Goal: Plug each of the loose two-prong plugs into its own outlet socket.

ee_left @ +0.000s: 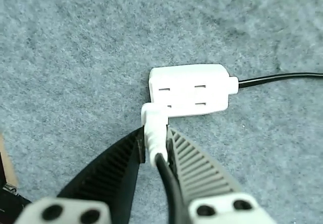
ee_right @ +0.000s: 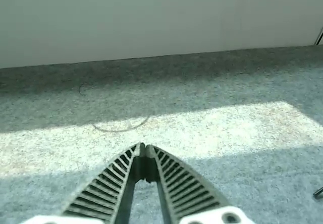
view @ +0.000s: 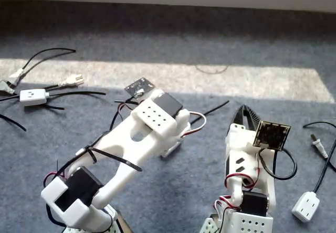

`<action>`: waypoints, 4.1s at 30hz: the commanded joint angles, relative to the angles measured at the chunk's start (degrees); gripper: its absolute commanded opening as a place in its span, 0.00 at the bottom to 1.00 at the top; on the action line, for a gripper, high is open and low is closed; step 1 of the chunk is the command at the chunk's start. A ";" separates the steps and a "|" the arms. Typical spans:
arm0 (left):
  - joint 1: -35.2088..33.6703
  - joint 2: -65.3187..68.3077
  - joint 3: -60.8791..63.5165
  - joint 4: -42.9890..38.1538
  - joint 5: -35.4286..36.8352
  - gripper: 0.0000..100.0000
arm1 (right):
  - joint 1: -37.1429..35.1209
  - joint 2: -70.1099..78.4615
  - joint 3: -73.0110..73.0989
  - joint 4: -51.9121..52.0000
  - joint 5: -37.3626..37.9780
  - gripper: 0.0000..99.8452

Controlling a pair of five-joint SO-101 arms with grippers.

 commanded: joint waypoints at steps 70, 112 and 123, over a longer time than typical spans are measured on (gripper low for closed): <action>2.42 -0.22 15.96 -25.67 -14.07 0.01 | 0.66 -0.22 8.84 0.13 -0.53 0.01; -22.99 -0.92 -21.85 -4.84 -46.68 0.29 | 0.31 0.31 8.66 0.13 -0.70 0.06; -46.90 -0.31 -21.85 0.26 -33.85 0.29 | 0.31 0.31 8.48 0.13 -4.22 0.14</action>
